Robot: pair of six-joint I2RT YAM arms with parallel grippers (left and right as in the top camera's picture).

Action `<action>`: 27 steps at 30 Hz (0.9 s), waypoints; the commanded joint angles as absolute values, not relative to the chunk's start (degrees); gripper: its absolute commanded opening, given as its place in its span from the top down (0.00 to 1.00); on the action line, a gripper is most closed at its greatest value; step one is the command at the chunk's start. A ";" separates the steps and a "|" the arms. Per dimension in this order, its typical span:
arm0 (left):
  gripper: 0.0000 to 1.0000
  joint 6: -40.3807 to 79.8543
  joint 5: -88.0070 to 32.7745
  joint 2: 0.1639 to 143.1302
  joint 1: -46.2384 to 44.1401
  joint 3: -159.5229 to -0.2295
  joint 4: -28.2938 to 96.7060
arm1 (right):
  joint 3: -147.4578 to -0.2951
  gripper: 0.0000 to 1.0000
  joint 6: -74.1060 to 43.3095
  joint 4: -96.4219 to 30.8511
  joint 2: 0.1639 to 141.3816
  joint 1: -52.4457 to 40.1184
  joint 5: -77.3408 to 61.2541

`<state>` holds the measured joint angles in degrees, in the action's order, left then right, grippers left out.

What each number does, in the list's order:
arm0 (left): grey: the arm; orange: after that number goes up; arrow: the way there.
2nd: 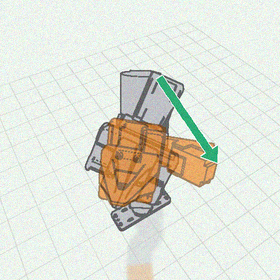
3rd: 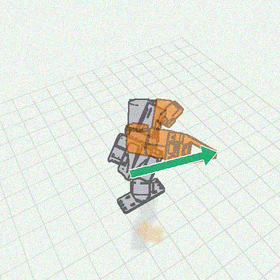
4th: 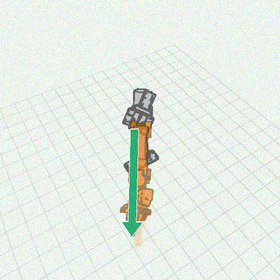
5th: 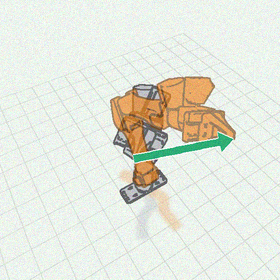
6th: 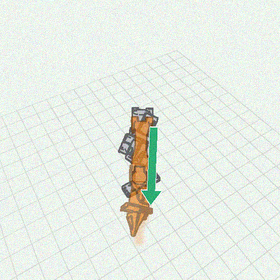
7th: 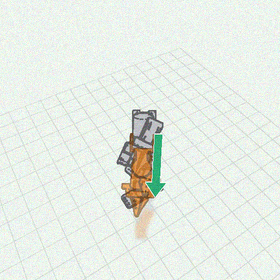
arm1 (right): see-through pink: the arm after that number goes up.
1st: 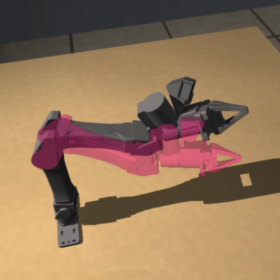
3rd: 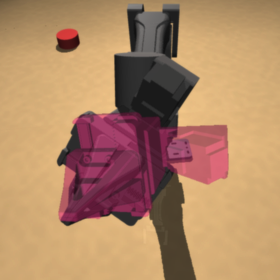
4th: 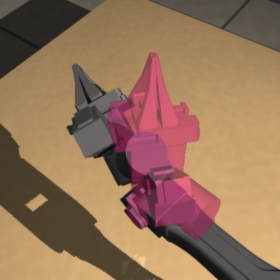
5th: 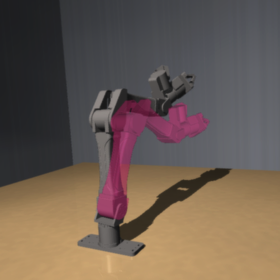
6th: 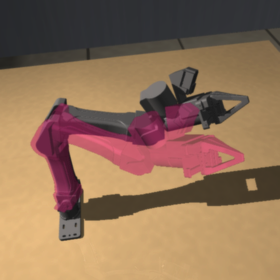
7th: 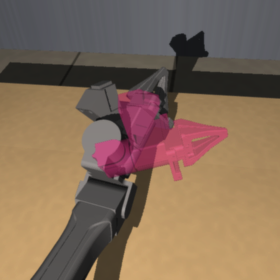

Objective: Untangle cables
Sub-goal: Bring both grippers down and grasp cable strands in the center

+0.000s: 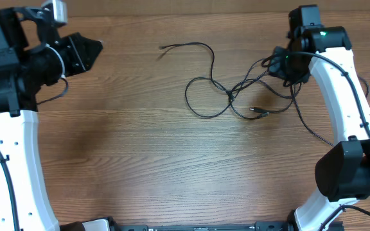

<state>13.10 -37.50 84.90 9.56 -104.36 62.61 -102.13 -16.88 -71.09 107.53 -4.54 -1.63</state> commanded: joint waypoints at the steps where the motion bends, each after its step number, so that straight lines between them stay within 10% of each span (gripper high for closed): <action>1: 0.96 11.51 -31.59 84.58 6.68 -103.63 65.08 | -101.38 0.51 -13.02 -70.50 107.48 -5.23 -6.52; 13: 0.80 10.26 -21.91 95.26 -4.36 -103.33 69.89 | -93.23 0.27 -13.43 -64.45 107.48 -5.23 -6.57; 20: 0.56 10.31 -22.06 105.71 -10.61 -103.33 68.31 | -93.23 0.23 -13.43 -65.04 107.48 -5.23 -6.57; 27: 0.55 11.66 -22.04 117.38 -16.67 -103.33 62.72 | -93.23 0.23 -13.41 -66.35 107.48 -5.23 -6.57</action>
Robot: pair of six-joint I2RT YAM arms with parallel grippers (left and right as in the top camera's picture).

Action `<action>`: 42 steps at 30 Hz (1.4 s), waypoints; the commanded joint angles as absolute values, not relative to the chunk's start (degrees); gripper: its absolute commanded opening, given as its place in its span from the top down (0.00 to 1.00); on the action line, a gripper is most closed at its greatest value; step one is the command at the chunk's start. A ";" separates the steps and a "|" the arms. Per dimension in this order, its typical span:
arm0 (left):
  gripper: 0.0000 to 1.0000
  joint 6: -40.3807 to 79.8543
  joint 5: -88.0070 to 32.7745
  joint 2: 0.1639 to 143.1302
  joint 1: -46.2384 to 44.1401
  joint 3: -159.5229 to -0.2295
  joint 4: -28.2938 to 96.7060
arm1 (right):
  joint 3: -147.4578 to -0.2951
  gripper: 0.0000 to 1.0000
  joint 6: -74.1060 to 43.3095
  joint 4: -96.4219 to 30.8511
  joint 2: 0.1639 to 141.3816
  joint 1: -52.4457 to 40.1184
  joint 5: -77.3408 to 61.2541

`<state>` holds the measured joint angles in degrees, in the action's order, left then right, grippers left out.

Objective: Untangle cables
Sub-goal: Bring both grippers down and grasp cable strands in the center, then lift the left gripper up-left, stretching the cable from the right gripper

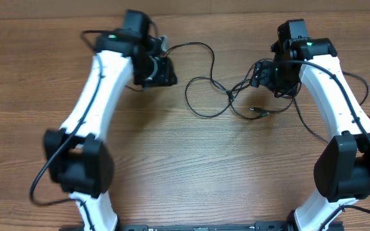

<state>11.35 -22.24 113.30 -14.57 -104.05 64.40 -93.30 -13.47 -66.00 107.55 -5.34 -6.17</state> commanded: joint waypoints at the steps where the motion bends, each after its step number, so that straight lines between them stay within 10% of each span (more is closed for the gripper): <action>1: 0.55 12.53 -22.06 118.56 -17.10 -103.33 62.00 | -93.23 0.23 -13.41 -66.54 107.48 -5.23 -6.55; 21: 0.51 27.27 -21.17 133.53 -20.10 -103.33 53.58 | -93.23 0.22 -13.41 -67.61 107.48 -5.19 -6.55; 25: 0.59 27.22 -21.17 133.75 -22.00 -103.33 52.56 | -93.23 0.22 -13.41 -67.61 107.48 -5.19 -6.55; 30: 0.96 27.24 -21.19 133.75 -23.75 -103.33 52.16 | -93.23 0.22 -13.41 -67.83 107.48 -5.19 -6.55; 42: 0.96 19.31 -18.74 123.87 -16.60 -109.71 67.22 | -93.23 0.21 -13.19 -67.94 107.48 -5.19 -6.55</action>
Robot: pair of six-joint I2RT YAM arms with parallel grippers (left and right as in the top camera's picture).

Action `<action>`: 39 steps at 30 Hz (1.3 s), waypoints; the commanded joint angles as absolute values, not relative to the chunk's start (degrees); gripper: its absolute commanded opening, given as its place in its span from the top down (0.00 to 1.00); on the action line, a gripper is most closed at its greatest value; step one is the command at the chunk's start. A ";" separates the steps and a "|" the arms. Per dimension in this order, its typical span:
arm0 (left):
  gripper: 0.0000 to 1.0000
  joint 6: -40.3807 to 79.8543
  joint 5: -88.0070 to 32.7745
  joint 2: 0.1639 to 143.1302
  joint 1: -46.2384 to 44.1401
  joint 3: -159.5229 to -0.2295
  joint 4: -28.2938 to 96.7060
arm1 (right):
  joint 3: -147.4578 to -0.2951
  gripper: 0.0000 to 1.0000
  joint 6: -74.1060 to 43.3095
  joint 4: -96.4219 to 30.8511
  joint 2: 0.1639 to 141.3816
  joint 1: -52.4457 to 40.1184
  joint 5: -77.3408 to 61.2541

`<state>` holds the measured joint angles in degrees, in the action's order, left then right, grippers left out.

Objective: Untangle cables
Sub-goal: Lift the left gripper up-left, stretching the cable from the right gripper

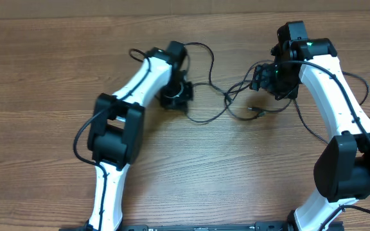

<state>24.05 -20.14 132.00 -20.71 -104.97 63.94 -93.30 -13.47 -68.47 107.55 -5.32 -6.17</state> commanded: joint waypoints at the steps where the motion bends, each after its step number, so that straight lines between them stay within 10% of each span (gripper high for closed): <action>1: 0.96 18.31 -19.18 121.93 -15.51 -110.80 68.73 | -93.23 0.21 -13.21 -67.70 107.48 -5.19 -6.55; 16: 0.96 13.72 -28.08 92.05 -10.70 -116.46 64.36 | -93.23 0.14 -13.17 -65.43 107.48 -5.58 -13.58; 39: 0.96 29.65 -38.92 85.69 -10.09 -116.49 38.87 | -93.21 0.06 7.20 -62.41 107.48 -19.70 -26.24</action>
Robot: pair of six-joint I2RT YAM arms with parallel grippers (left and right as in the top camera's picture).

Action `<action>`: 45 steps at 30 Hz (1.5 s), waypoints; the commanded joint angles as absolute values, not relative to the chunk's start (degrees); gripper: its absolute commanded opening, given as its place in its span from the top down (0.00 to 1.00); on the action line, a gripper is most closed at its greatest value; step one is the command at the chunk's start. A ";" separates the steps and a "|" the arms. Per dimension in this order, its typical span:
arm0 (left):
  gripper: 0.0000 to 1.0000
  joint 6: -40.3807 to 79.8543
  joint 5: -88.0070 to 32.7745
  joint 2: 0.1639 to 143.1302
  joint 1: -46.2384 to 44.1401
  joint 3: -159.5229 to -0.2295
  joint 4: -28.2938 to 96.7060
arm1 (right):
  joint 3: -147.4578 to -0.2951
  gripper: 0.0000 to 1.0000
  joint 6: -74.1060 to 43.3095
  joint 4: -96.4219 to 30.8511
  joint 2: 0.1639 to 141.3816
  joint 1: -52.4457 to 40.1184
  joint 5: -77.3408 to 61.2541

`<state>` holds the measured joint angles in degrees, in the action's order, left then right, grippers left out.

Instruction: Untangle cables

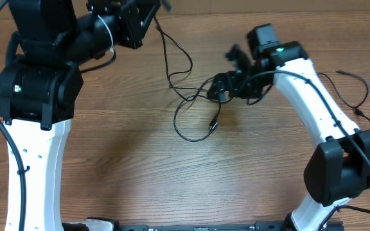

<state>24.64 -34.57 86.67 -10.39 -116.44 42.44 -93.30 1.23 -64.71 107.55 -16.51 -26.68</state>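
Thin black cables lie knotted on the wooden table in the overhead view. My left gripper (151,14) is raised high at the top left, and a cable strand (172,51) runs up into it, so it looks shut on that strand. My right gripper (227,86) sits low at the knot (216,90) in the middle and appears shut on the bunched cable. Below the knot a loop (188,131) rests on the table, ending in a small plug (213,122).
Another thin black cable (363,90) curves along the table's right side behind the right arm, with a free end (339,72). The left arm's big black and white body (37,83) fills the left of the view.
My left gripper was down on the cable loop left of the knot; now it is raised at the top left with a strand rising to it. The right gripper, knot and plug have shifted left.
At first my left arm stood off at the far left while the right gripper was at the tangle's right side. Then the left gripper was by the cable's far left end, then down on the loop. Now it holds a strand high, and the tangle sits further left.
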 commanded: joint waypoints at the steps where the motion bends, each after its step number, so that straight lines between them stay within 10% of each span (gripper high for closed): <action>1: 0.96 30.39 -39.05 85.69 -10.09 -116.49 37.85 | -93.21 0.06 7.77 -61.73 107.48 -20.43 -25.56; 42: 0.96 30.85 -37.47 85.71 -10.09 -116.46 33.19 | -72.27 0.18 10.33 -20.58 111.96 -29.69 -20.67; 45: 0.96 30.83 -37.04 85.80 -10.09 -116.46 33.56 | -72.27 0.30 10.33 -19.46 112.03 -29.67 -20.62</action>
<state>30.13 -37.10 86.67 -10.39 -116.40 33.45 -72.66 10.28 -20.60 111.66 -29.34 -20.53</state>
